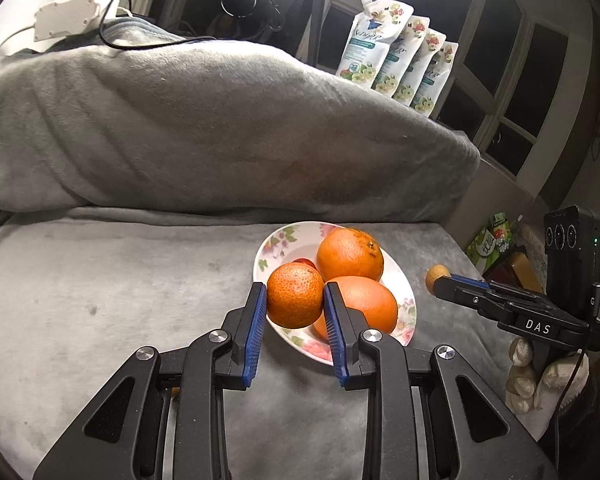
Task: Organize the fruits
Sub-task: 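Carry the brown fruit with the right gripper while the left gripper carries the mandarin to the plate, then open the right gripper over the plate while the left gripper releases the mandarin there, then move both grippers back toward the remaining dark plums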
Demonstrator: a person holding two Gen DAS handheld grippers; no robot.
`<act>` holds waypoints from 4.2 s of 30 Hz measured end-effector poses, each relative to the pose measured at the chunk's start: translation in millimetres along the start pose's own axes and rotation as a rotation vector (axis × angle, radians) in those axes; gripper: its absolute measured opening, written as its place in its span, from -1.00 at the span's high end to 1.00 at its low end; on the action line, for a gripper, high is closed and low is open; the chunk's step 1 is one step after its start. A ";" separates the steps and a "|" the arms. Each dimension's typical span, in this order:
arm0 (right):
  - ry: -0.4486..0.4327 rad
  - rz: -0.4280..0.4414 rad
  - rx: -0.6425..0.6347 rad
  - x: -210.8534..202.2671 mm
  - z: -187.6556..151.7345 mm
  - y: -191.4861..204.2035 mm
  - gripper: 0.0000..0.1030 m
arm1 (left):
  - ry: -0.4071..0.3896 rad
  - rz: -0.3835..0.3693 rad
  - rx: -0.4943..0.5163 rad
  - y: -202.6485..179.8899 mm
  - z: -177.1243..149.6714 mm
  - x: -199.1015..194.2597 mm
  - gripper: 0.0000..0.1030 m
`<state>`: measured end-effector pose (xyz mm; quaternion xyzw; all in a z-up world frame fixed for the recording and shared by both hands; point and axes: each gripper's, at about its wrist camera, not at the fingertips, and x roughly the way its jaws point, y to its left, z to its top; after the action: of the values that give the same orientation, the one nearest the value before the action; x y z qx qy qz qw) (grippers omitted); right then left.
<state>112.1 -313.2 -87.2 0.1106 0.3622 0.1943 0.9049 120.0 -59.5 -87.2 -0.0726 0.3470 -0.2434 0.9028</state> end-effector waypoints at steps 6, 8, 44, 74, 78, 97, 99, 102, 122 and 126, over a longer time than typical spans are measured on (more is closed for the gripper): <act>0.005 -0.010 0.010 1.9 0.3 -6.4 0.49 | 0.008 -0.001 0.006 -1.5 2.5 6.5 0.47; 0.007 -0.011 0.011 3.2 0.6 -7.1 0.49 | 0.010 -0.002 0.008 -2.1 3.4 8.2 0.47; 0.037 -0.026 0.011 27.7 2.3 -11.8 0.46 | 0.055 -0.001 0.023 -3.8 9.7 30.4 0.45; -0.034 -0.066 0.003 14.2 4.5 -8.2 -0.76 | 0.005 0.033 0.036 -9.4 17.6 17.8 -0.49; -0.046 -0.069 0.007 10.7 4.3 -8.0 -0.84 | -0.003 0.044 0.049 -12.2 17.5 14.7 -0.49; -0.088 -0.068 -0.018 -6.1 3.9 6.4 -0.92 | -0.072 0.080 0.063 -17.1 11.2 -22.0 -0.50; -0.092 -0.066 -0.017 -7.4 4.2 8.0 -0.92 | -0.077 0.083 0.062 -15.9 9.0 -26.1 -0.50; -0.098 -0.057 -0.016 -10.3 3.5 10.6 -0.92 | -0.088 0.094 0.054 -10.6 6.1 -34.2 -0.50; -0.082 0.018 -0.148 3.1 3.7 60.0 -0.92 | -0.085 0.229 -0.067 55.1 -38.7 -78.6 -0.49; -0.074 0.052 -0.174 8.4 4.4 72.1 -0.91 | -0.064 0.232 -0.085 58.9 -51.6 -82.1 -0.49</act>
<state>101.2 -245.0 -64.5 0.0481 0.3075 0.2441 0.9184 56.2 34.0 -95.0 -0.0778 0.3343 -0.1199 0.9316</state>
